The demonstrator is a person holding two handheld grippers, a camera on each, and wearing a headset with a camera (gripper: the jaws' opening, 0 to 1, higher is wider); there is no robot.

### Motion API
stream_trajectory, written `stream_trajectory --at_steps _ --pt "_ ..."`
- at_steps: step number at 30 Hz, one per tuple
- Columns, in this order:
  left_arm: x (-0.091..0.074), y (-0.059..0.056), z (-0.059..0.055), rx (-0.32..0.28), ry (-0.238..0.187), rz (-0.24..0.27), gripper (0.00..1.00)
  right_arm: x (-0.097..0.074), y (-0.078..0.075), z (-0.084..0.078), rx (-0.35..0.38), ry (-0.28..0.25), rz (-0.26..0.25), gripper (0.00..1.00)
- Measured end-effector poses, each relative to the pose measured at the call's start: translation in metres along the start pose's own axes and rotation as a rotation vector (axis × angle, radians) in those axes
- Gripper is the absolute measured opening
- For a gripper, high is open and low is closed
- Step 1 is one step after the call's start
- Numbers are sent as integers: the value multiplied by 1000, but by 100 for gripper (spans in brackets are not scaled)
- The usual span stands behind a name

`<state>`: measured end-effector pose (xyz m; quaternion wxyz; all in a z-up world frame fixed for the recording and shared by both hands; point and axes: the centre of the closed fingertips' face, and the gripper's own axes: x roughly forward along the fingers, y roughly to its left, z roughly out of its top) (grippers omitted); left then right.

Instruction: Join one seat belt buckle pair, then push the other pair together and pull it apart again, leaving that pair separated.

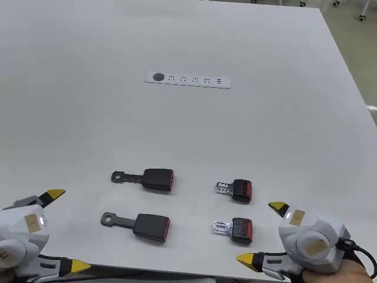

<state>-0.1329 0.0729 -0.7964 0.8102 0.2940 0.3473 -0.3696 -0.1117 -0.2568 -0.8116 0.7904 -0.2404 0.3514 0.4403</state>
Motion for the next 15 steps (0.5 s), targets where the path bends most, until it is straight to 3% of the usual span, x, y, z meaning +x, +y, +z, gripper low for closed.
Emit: stream_trajectory --at_steps 2,11,15 --pt "0 5 4 22 3 23 100 -1 0 0 2 3 0 80" --pt "10 -5 18 40 14 -43 92 -3 3 -1 -31 1 19 78" --pt "15 -2 23 73 47 -33 90 -3 4 -5 -34 27 20 77"
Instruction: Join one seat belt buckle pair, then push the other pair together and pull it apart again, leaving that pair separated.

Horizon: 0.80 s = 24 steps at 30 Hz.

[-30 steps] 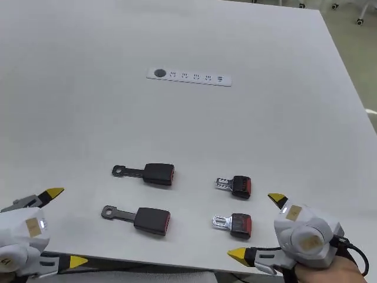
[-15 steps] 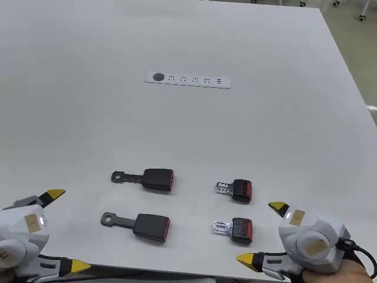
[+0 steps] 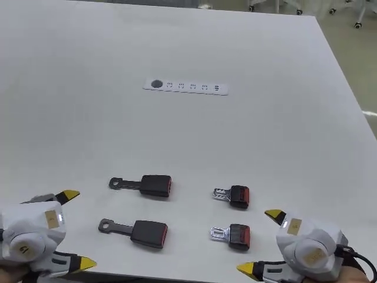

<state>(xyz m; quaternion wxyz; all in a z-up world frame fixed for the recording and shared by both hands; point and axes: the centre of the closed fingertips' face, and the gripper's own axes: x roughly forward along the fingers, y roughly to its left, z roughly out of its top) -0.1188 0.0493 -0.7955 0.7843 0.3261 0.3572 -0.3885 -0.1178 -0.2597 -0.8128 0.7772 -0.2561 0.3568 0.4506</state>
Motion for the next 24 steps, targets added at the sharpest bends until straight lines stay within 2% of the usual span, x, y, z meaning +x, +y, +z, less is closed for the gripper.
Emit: stream_trajectory --at_steps 6,11,15,17,20,24 --pt "10 -1 11 29 6 -40 80 0 1 -1 5 11 14 73" --pt "22 -1 17 80 14 -60 77 4 0 -1 -44 28 29 71" --pt "34 -7 23 113 22 -97 74 4 1 5 -73 15 47 67" --pt "40 -10 25 127 30 -121 74 6 6 6 -93 14 81 64" --pt "47 -17 27 126 44 -163 70 11 9 5 -120 33 109 64" --pt "56 -22 31 166 54 -208 63 16 9 4 -153 41 128 58"
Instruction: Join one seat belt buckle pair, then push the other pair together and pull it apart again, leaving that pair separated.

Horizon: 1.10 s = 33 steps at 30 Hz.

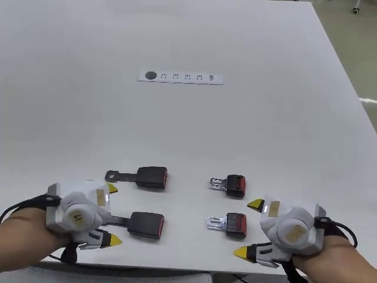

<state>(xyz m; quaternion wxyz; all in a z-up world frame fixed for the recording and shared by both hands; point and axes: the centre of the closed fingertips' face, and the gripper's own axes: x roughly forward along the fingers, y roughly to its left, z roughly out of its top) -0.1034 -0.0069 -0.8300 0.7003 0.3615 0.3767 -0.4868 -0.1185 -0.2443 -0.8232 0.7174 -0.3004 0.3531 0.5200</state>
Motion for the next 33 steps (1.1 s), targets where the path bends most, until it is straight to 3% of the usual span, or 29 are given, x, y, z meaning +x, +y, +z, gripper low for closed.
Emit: stream_trajectory --at_steps 3,4,14,24,28,31,33 --pt "7 -6 3 19 12 -57 55 5 -2 -2 -9 9 19 54" --pt "10 -6 5 52 12 -59 53 8 -3 -2 -12 13 23 53" --pt "33 -15 8 154 57 -138 51 26 -13 -10 -86 57 58 43" --pt "44 -20 20 188 52 -190 47 40 -13 -21 -99 102 111 35" --pt "48 -22 23 191 54 -196 41 40 -15 -18 -83 99 123 34" --pt "50 -30 23 214 59 -242 34 42 -17 -19 -78 101 131 34" --pt "50 -25 23 221 61 -224 34 42 -16 -18 -104 103 142 33"
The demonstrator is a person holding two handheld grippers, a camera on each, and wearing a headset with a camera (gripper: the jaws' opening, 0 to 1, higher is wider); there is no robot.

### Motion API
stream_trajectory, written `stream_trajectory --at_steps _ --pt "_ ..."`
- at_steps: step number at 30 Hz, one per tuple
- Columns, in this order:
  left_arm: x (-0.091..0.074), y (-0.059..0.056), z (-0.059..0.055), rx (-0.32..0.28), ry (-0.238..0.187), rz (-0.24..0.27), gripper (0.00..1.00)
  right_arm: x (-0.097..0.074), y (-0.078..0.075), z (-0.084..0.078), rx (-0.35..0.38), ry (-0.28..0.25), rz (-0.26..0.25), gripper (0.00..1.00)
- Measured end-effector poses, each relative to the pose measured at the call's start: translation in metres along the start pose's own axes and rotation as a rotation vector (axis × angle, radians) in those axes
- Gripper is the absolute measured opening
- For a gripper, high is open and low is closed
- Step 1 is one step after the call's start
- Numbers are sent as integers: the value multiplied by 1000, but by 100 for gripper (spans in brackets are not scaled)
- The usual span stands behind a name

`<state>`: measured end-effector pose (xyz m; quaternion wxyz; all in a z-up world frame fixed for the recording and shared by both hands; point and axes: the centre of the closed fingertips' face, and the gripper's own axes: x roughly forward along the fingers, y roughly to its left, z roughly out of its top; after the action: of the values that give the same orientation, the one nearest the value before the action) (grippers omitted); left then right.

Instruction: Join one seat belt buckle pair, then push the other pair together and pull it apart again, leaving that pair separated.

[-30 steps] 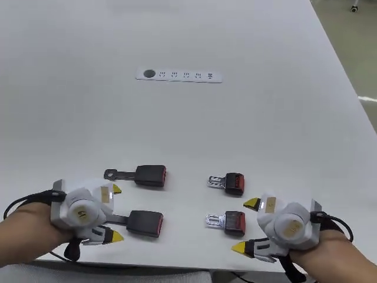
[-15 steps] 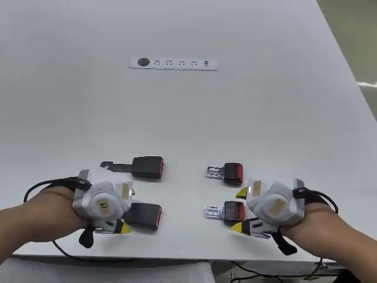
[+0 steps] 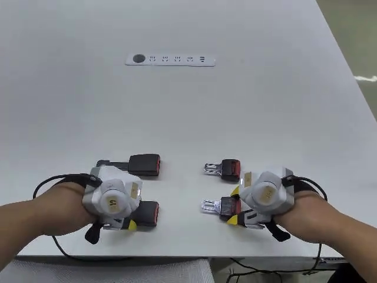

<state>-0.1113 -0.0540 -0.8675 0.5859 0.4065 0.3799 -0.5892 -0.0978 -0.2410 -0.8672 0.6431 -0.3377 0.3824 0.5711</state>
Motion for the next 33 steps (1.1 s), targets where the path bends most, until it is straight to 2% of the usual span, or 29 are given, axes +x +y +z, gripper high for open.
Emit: stream_trajectory --at_steps 5,10,16,22,30,33 --pt "-1 3 2 -34 -9 19 33 1 0 -1 -4 -1 17 33" --pt "0 2 0 -18 -11 18 33 0 1 -2 -14 -2 37 32" --pt "1 2 -1 -38 6 16 33 1 1 -2 -20 12 34 33" --pt "1 2 -1 -60 2 11 34 1 1 -1 -5 19 22 33" --pt "2 3 -2 -82 9 13 34 8 6 12 -6 4 16 33" --pt "3 3 -2 -90 10 14 34 13 9 22 -6 -10 14 33"
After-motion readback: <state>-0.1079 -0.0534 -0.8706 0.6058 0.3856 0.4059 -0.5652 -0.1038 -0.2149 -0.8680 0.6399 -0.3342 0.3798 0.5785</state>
